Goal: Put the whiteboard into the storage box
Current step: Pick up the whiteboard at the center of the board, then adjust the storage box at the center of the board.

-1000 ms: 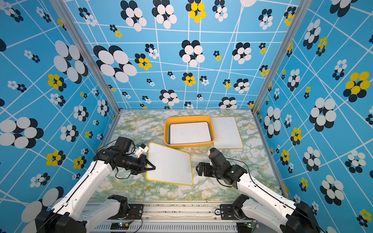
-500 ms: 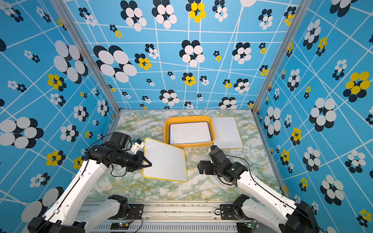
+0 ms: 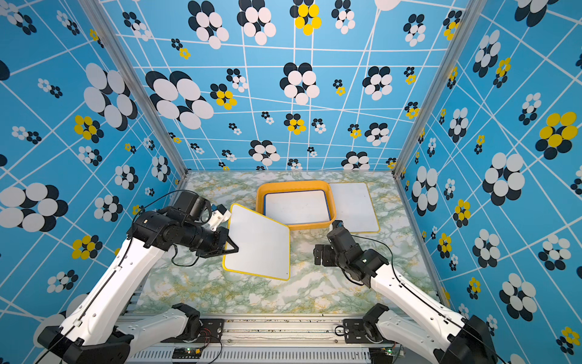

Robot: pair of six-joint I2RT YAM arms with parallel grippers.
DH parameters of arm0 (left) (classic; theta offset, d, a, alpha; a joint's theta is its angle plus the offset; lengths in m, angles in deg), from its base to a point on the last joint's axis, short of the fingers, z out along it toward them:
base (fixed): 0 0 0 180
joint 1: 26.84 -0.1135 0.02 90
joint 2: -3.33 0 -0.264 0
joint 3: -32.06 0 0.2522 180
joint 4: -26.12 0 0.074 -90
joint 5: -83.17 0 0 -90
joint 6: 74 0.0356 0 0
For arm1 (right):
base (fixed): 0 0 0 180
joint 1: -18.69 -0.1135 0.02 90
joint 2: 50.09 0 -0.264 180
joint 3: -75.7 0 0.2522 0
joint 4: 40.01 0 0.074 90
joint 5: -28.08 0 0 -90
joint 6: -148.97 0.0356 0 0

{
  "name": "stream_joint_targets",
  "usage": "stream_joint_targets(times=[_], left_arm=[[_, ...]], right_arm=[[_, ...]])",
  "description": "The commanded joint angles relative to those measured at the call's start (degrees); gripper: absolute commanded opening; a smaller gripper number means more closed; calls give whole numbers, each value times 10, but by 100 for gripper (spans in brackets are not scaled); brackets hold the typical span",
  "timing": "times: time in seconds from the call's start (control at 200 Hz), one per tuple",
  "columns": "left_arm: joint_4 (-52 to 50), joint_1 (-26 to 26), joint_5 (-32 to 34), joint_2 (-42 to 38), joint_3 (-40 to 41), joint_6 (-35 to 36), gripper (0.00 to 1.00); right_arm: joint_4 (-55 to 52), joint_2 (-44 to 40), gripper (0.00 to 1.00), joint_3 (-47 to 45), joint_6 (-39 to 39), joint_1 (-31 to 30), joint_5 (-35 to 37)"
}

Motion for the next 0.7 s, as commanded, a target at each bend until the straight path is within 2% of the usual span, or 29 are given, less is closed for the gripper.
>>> stream_joint_targets(times=[0.0,0.18,0.465,0.595,0.695], left_arm=[[-7,5,5,4,-42,10,0],[-13,5,29,3,-63,18,0],[4,-7,11,-19,-76,24,0],[10,-31,-12,-26,-86,26,0],[20,-64,-54,-30,-91,27,0]], right_arm=[[-3,4,99,20,-20,8,55],[34,44,98,47,-16,42,65],[56,166,97,137,-22,91,48],[65,224,95,180,-25,111,41],[65,271,94,215,-26,127,33]])
